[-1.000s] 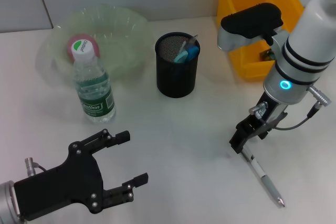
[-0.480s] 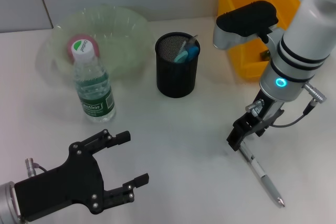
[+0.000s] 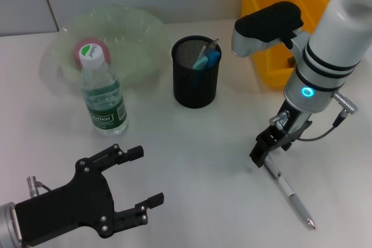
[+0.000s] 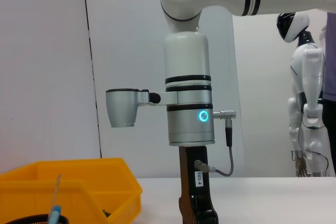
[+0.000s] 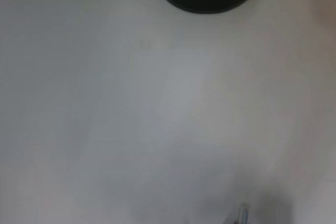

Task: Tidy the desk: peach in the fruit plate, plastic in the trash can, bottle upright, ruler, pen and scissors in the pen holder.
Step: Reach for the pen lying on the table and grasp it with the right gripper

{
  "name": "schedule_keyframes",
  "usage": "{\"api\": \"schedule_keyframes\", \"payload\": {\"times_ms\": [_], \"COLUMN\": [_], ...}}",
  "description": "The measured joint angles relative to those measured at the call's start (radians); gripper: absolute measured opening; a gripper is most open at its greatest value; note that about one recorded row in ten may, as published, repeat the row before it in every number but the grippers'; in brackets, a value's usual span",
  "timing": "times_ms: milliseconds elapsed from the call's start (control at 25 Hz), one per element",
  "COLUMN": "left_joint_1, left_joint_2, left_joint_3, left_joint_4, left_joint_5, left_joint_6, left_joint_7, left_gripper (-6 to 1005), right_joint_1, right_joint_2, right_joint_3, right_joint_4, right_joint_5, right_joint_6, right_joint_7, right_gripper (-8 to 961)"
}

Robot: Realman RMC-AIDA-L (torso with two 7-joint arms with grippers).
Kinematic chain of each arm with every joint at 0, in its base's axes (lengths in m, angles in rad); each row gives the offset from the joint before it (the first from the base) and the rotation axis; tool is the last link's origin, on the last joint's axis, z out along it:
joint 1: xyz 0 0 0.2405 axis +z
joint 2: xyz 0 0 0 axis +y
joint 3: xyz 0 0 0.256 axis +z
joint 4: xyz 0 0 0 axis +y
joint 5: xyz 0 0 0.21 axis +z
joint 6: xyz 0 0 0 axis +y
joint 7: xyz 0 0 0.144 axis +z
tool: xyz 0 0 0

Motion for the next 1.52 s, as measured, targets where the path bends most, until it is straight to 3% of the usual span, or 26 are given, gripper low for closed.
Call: {"api": "schedule_keyframes", "payload": {"times_ms": [1400, 1520], "left_joint_1": [-0.003, -0.001], "left_joint_2": [-0.001, -0.001], "left_joint_3": [0.000, 0.000], "left_joint_4": [0.000, 0.000], "left_joint_5": [-0.002, -0.002], "left_joint_6": [0.000, 0.000], "left_joint_7": [-0.002, -0.002], "left_gripper": [796, 796], "right_joint_1": [0.015, 0.016], "right_joint_2": [0.000, 0.000], "right_joint_3": [-0.014, -0.025], "right_joint_4": [0.034, 0.034], "right_joint_5": [-0.002, -0.002], "right_joint_6": [-0.005, -0.009], "right_joint_7": [0.001, 0.001], "right_gripper": [663, 569]}}
